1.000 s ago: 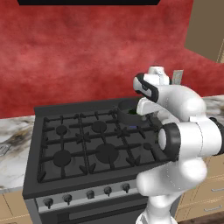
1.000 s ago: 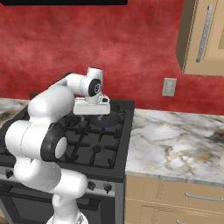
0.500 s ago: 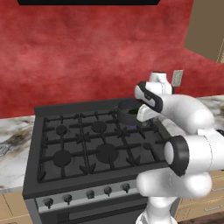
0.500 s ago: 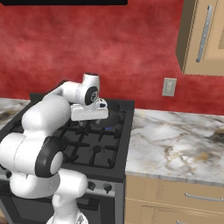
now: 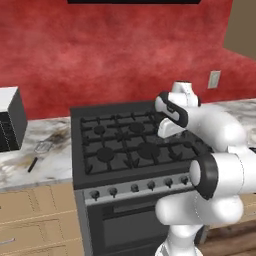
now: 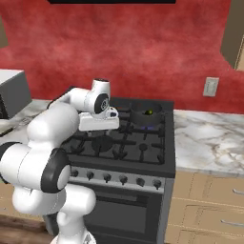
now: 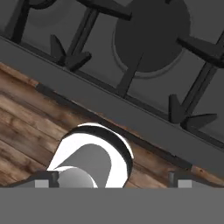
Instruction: Put the cucumber and eggplant in the pot. Retrieve the spatula and lightly stir the vegetables in the pot.
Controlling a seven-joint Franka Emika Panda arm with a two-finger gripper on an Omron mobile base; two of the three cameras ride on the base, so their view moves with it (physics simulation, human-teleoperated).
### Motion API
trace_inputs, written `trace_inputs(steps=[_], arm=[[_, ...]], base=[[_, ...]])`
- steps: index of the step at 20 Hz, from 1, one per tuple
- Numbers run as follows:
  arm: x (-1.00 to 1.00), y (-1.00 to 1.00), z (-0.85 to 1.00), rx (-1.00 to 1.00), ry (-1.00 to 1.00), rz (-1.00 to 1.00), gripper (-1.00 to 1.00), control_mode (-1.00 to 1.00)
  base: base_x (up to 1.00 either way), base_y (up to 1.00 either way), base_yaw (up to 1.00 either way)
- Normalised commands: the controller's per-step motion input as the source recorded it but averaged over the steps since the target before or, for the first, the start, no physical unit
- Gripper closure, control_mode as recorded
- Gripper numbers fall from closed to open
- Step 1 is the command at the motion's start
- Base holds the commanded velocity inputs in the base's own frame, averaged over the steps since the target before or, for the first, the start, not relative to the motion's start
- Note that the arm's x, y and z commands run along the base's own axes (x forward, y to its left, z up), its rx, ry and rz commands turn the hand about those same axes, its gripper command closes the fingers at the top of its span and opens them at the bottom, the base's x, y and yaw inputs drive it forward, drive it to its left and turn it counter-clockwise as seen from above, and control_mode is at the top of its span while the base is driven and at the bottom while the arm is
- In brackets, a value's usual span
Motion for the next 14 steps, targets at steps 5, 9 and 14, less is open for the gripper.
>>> trace_inputs(steps=[5,9,14], arm=[[0.0,0.0,0.0,0.0,0.0,0.0,-1.0,1.0],[0.0,0.0,0.0,0.0,0.0,0.0,-1.0,1.0],[0.0,0.0,0.0,0.0,0.0,0.0,-1.0,1.0]], base=[[-0.15,1.0,0.0],[0.27,1.0,0.0],[0.61,0.95,-0.12]])
